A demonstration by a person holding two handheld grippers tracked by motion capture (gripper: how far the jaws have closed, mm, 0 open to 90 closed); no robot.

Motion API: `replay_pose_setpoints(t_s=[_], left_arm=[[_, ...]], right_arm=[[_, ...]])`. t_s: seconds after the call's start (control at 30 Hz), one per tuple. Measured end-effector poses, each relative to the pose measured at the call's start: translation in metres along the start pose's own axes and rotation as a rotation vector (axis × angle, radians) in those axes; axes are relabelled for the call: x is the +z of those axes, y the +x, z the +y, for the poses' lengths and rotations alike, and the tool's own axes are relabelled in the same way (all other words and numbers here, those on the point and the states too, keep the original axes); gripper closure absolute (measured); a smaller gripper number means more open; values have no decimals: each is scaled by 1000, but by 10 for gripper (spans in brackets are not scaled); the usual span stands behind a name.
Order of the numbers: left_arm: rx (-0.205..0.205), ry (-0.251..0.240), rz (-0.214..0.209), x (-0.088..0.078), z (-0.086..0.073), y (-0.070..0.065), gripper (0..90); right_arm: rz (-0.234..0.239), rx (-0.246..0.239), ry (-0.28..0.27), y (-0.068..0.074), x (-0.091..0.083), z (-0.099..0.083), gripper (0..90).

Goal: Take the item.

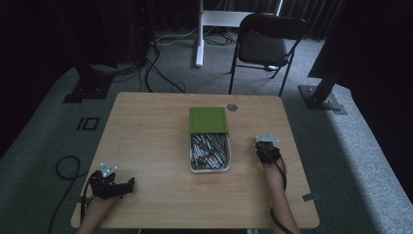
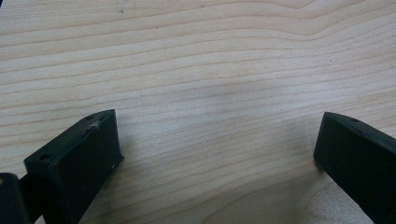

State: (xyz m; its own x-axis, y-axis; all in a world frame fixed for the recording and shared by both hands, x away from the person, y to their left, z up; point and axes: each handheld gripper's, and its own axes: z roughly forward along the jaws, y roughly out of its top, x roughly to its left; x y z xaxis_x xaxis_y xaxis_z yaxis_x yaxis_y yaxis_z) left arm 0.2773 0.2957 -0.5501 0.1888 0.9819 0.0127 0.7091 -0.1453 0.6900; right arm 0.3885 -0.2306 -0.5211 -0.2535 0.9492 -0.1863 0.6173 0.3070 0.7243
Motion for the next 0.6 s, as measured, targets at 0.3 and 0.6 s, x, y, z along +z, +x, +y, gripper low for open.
replay_pose_setpoints(t_s=[0.3,0.6], left_arm=[[0,0,0,0,0,0,13],[0,0,0,0,0,0,13]], right_arm=[[119,82,3,10,13,-7,832],[213,101,20,19,17,-4,483]])
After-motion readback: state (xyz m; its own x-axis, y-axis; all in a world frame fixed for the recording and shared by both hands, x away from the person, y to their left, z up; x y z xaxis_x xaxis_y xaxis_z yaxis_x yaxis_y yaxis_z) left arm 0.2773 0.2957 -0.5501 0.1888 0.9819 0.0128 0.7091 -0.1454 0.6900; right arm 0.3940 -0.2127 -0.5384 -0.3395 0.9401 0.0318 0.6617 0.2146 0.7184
